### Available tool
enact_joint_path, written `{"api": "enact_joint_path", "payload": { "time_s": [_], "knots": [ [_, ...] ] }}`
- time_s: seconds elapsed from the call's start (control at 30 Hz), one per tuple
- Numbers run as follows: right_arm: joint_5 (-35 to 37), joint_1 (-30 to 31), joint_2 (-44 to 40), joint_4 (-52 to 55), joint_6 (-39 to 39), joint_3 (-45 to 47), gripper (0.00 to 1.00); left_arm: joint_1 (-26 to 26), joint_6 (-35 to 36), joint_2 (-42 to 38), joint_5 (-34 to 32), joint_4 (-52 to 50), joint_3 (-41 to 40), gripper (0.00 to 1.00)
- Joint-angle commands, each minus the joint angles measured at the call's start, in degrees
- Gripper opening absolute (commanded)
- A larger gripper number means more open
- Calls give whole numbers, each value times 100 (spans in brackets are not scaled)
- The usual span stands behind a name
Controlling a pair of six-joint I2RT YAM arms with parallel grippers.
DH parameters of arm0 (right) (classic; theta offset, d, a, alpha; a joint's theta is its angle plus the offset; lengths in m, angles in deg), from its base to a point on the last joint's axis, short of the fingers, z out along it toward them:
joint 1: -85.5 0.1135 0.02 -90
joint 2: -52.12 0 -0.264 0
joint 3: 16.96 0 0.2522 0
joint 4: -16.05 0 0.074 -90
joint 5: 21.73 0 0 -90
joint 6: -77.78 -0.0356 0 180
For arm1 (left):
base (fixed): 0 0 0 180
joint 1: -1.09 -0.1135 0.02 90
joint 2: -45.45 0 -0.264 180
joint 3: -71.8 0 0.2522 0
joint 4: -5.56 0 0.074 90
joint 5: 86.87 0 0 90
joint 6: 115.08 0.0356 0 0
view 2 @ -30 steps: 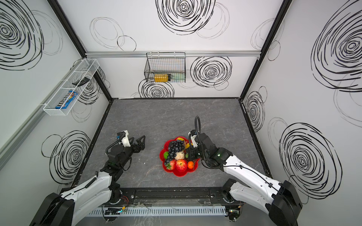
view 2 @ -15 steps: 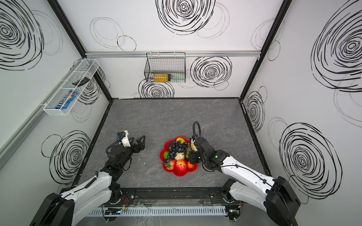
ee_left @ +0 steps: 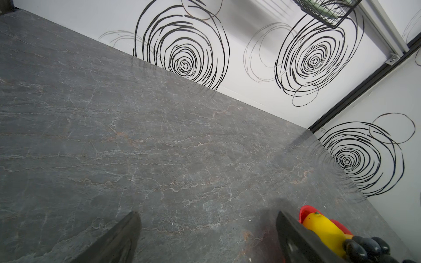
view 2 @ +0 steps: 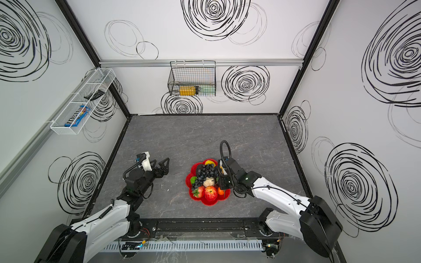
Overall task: Arrange fruit in a fruit bowl
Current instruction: Place the fruits in the fruit bowl, then reset both arms
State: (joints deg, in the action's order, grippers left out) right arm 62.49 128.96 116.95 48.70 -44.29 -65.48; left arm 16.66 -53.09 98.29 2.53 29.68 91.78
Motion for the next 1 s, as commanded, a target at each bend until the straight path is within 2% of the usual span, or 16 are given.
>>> {"api": "enact_joint_path", "payload": {
  "time_s": [0.0, 0.27, 0.37, 0.5, 0.57, 0.7, 0.8, 0.97],
  "knots": [
    [6, -79, -160, 161, 121, -282, 25, -63, 6, 16, 87, 404, 46, 97],
    [300, -325, -1011, 299, 348, -339, 42, -61, 44, -53, 26, 334, 71, 97],
    [564, -405, -1349, 446, 426, -429, 56, -47, -14, -94, -47, 255, 112, 97],
    [1043, -672, -1499, 593, 786, -748, 72, 42, -589, -215, -291, -66, 244, 97],
    [1337, -904, -1484, 523, 981, -951, 78, 228, -701, -292, -742, -231, 349, 97],
    [1893, -1604, -1509, -223, 1098, -990, 90, 605, -438, -403, -2044, -571, 605, 97],
    [1841, -2384, -1441, -1141, 1083, -720, 88, 685, -332, -335, -2700, -633, 775, 96],
    [1855, -3588, -987, -2831, 804, 43, 93, 653, -59, -416, -3702, -467, 799, 96]
  ]
}}
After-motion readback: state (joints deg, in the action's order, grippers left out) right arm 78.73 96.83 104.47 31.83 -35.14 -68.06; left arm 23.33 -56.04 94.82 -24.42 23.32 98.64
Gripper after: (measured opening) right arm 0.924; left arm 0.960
